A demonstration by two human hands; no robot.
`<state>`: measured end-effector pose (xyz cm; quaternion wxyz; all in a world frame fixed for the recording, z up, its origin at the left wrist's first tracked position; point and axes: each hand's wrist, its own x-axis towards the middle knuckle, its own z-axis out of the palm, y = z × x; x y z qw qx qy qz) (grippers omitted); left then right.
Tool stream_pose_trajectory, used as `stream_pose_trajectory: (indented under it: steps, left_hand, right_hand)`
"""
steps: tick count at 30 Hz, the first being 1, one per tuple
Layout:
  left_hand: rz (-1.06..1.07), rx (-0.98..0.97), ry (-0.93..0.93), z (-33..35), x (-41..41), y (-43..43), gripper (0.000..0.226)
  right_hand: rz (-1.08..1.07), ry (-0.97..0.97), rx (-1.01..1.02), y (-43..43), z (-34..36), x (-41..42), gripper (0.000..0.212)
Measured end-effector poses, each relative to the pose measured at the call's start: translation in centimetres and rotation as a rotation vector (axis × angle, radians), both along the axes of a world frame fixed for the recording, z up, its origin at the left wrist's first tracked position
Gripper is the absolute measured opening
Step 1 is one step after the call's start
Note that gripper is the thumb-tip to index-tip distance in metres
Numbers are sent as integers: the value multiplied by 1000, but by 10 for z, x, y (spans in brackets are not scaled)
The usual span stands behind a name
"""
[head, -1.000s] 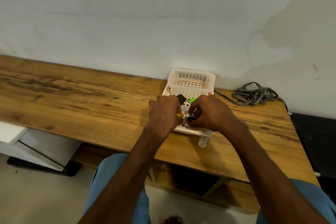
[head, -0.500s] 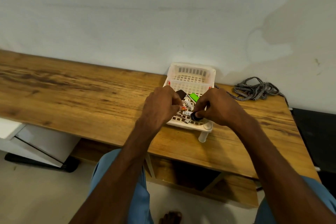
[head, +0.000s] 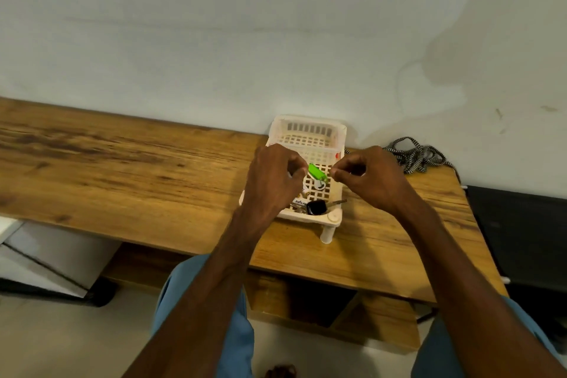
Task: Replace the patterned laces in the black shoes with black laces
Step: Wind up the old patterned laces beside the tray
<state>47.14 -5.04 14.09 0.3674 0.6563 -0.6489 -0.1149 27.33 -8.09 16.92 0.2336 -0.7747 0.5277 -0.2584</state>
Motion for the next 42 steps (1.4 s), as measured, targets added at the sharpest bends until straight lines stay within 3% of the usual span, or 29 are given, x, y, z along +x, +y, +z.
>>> stream_pose_trajectory:
  steps: [8, 13, 19, 23, 28, 30, 33, 36, 40, 42]
  left_hand:
    - [-73, -76, -13, 7, -61, -16, 11]
    - [-126, -135, -44, 8, -94, -33, 8]
    - [-215, -142, -91, 4, -119, -59, 6]
    - [-229, -103, -135, -4, -127, -69, 10]
    - [-326, -66, -170, -3, -130, -77, 44]
    - [-380, -50, -145, 7, -132, -80, 45]
    - [-494, -32, 17, 25, -132, -80, 28]
    - [-560, 40, 152, 38, -132, -76, 27]
    - [-644, 293, 425, 52, -130, -71, 35]
    - [-650, 410, 648, 59, -125, -68, 38]
  right_hand:
    - [-247, 205, -30, -47, -9, -68, 19]
    - [-196, 512, 51, -70, -50, -70, 22]
    - [-277, 519, -56, -85, -59, -78, 26]
    - [-277, 539, -13, -87, -57, -81, 20]
    - [-136, 302, -26, -78, -22, -85, 16]
    - [-85, 157, 3, -65, 1, -91, 20]
    - [-92, -114, 44, -49, 22, -110, 22]
    - [-50, -343, 96, -41, 32, -126, 23]
    - [-48, -446, 82, -38, 43, -135, 19]
    - [-3, -487, 98, -37, 46, -145, 17]
